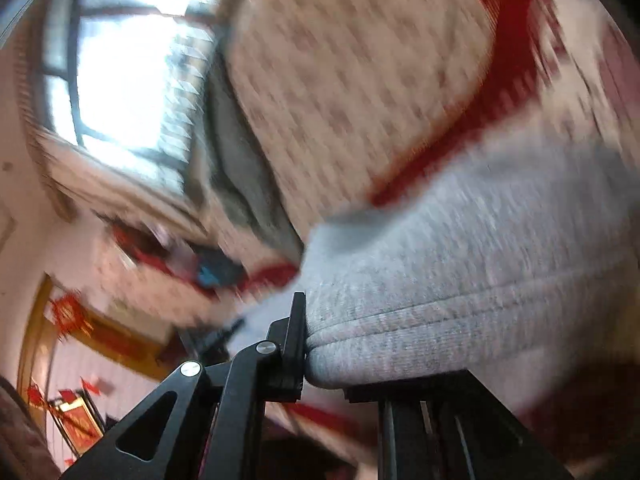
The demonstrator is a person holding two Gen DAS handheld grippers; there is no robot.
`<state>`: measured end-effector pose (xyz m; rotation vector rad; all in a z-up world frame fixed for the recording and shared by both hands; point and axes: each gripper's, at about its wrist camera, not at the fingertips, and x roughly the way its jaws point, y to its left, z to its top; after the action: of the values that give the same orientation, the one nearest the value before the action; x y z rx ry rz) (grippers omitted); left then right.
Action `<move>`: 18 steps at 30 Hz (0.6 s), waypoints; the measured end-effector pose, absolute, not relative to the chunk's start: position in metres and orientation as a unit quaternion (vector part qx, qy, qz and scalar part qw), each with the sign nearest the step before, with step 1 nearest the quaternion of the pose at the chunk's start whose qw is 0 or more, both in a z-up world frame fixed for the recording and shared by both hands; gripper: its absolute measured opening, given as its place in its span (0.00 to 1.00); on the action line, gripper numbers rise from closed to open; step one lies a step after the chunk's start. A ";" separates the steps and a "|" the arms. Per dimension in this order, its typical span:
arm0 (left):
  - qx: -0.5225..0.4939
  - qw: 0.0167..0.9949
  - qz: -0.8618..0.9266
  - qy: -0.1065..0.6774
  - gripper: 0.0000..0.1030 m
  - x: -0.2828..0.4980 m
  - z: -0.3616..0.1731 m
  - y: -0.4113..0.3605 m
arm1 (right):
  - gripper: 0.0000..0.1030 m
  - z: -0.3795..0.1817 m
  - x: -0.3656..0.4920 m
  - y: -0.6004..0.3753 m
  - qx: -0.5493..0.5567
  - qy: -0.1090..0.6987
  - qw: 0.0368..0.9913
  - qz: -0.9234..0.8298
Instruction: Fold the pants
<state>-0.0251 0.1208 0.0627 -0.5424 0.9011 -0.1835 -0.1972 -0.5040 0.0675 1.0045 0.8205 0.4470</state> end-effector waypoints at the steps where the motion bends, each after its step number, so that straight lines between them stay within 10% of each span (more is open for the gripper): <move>1: -0.268 0.852 -0.081 0.442 0.08 -0.033 0.047 0.129 | 0.14 0.046 -0.204 -0.496 0.469 0.405 0.758 0.203; 10: -0.269 0.861 -0.070 0.425 0.08 -0.065 0.048 0.156 | 0.14 0.037 -0.212 -0.480 0.459 0.430 0.744 0.225; 18: -0.349 0.832 -0.058 0.428 0.43 -0.071 0.028 0.195 | 0.18 0.005 -0.214 -0.480 0.426 0.490 0.740 0.175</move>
<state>-0.0710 0.1954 0.0277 -0.7403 0.9080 -0.1222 -0.2138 -0.4796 0.0047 0.9341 1.0757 0.3847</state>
